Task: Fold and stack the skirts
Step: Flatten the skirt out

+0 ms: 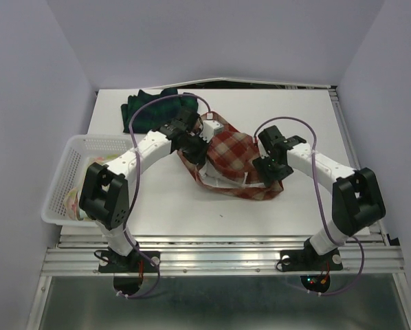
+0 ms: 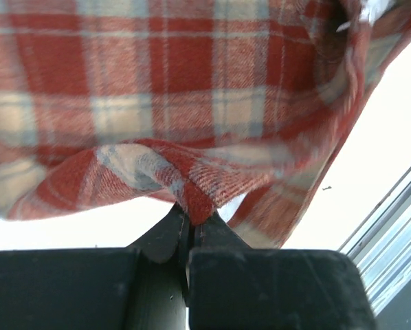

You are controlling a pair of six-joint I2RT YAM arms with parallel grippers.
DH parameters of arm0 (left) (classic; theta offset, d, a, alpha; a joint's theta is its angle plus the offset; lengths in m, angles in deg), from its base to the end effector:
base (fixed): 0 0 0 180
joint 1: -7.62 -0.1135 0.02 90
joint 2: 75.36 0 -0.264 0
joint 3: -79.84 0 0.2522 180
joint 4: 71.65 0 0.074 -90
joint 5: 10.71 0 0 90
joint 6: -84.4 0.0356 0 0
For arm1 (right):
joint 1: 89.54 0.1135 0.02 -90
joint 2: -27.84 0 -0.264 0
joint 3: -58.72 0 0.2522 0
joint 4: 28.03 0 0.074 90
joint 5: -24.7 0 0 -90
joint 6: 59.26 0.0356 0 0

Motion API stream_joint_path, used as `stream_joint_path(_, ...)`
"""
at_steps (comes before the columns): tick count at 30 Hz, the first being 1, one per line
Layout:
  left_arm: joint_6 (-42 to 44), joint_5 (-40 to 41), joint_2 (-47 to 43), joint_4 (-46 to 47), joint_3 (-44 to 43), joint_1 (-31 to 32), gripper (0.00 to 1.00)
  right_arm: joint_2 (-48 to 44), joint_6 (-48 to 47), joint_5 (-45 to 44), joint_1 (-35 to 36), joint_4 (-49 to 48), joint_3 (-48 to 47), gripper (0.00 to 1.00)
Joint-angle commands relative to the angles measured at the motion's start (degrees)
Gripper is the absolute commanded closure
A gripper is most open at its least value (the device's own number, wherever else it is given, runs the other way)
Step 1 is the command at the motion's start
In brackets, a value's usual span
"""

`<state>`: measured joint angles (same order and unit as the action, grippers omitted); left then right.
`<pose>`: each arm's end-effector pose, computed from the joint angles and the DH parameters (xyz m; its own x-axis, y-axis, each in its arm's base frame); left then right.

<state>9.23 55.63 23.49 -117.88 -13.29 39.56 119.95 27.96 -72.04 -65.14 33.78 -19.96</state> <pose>0.3126 -0.2117 0.2653 -0.4682 0.5682 -0.6767 0.8424 0.5183 -0.1477 0.2776 0.1213 0.2130 -0.8610 -0.4435 -0.2490 -0.4253 0.8963 -0.1257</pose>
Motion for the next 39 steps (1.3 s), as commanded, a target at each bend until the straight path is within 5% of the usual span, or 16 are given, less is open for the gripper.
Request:
stream_joint_path(1, -0.5, 4.4, -8.9, 0.7, 0.4, -0.7, 1.0, -6.8, -4.2, -12.7, -0.1, -1.5, 3.1, 0.36)
stream_joint_path(8, -0.5, 11.8, -18.7, 3.5, 4.1, -0.7, 1.0, -12.2, -7.7, -12.4, -2.1, -2.0, 3.3, 0.69)
stream_joint_path(13, 0.6, 14.6, -22.0, 2.3, 2.7, -0.7, 1.0, -14.6, -11.6, -10.1, -6.9, -1.0, -6.8, 0.99)
stream_joint_path(27, 1.1, 22.8, -19.5, 6.8, -14.4, -0.7, 1.0, -8.5, -20.9, -18.1, -14.0, 0.4, -38.3, 0.99)
stream_joint_path(34, 0.5, 31.0, 1.8, 12.2, -32.3, -0.8, 1.0, 7.6, -15.8, -17.6, -19.6, -8.6, -49.8, 0.99)
stream_joint_path(39, -0.2, 37.5, 20.7, 16.8, -58.4, -1.8, 1.0, 23.8, -15.4, -20.5, -20.1, -8.9, -78.3, 0.99)
